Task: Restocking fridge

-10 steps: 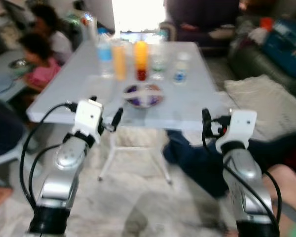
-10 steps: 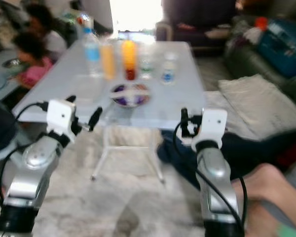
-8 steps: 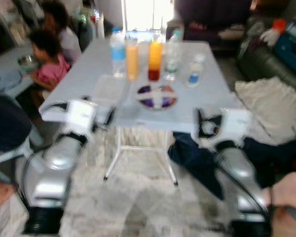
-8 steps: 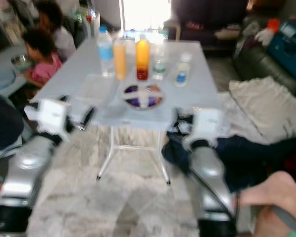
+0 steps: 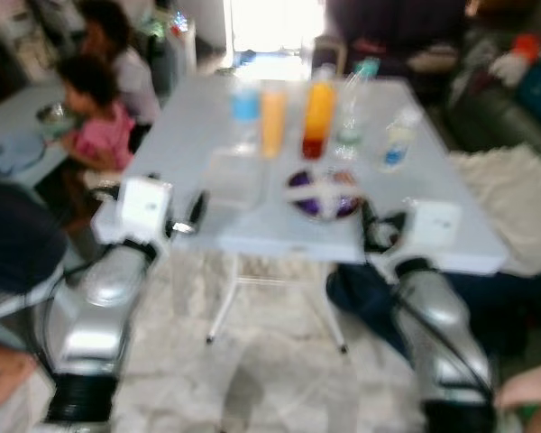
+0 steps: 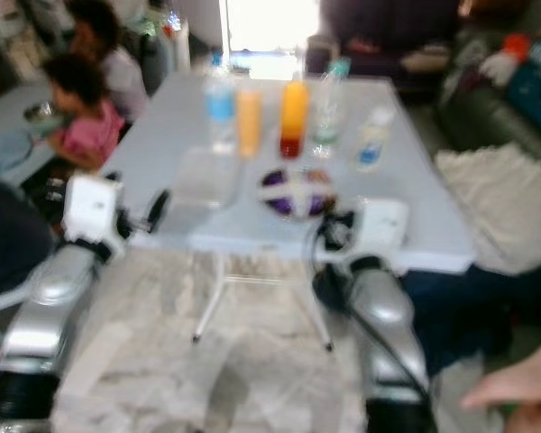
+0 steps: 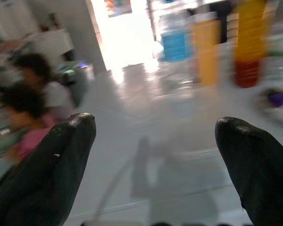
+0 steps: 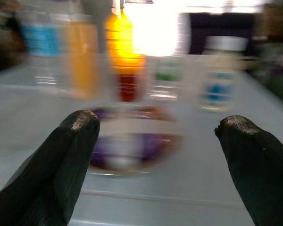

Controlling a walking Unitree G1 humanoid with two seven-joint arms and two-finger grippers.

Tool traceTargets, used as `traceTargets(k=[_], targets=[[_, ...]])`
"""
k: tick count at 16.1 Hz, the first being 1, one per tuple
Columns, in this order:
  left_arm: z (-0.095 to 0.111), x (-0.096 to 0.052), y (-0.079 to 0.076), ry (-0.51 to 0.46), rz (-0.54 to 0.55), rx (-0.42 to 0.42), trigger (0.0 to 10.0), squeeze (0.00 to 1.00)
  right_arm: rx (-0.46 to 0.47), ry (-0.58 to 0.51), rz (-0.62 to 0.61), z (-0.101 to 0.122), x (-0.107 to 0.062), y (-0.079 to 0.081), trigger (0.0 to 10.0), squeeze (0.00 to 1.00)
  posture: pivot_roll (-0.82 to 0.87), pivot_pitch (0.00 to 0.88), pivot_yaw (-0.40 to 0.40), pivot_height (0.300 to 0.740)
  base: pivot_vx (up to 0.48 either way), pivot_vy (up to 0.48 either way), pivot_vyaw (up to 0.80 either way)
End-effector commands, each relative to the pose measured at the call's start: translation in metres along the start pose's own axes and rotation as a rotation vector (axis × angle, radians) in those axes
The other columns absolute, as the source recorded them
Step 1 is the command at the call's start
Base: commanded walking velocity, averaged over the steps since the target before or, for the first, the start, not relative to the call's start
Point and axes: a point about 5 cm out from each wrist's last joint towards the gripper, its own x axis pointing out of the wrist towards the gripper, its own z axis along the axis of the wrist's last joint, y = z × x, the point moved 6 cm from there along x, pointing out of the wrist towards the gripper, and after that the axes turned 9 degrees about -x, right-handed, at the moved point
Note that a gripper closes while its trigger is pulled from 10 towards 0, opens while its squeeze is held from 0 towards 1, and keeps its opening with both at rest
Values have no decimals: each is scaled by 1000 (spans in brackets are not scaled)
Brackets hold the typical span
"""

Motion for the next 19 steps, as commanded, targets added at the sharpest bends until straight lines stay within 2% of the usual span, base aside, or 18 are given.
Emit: traceTargets(k=[1,5,7,8,11,12,13,15,19], targets=[[3,1,-8,-11,-11,0,10000,0,-23,-1,-22,1,0,-12,10000,0,27,0,-10,740,0,446,0],[6,-2,-9,-30,-14,26,10000,0,-38,56,-119,-10,7,-35,10000,0,33,0,-12,740,0,111,0],[1,-12,-4,-4,-23,41,10000,0,-17,72,-159,-13,13,-47,10000,0,47,0,-17,740,0,0,0],[0,-15,-3,2,-22,37,10000,0,-32,58,-162,-10,15,-48,10000,0,53,0,-21,740,0,0,0],[3,-19,-7,-14,-54,-6,10000,0,-3,48,-182,-7,17,-48,10000,0,56,0,-23,740,235,0,0],[5,-20,-10,-17,-72,-17,10000,0,1,20,-164,0,15,-41,10000,0,52,0,-21,740,416,0,0],[6,-21,-11,-19,-76,-18,10000,0,-14,1,-152,4,13,-40,10000,0,50,0,-17,740,442,0,0],[7,-29,-6,-14,-55,-37,10000,0,-67,-44,-105,14,-6,-36,10000,0,41,0,-11,740,442,0,0],[-3,-45,-2,23,-29,-50,10000,0,-100,-14,-66,3,-33,-32,10000,0,29,0,-7,740,442,0,0]])
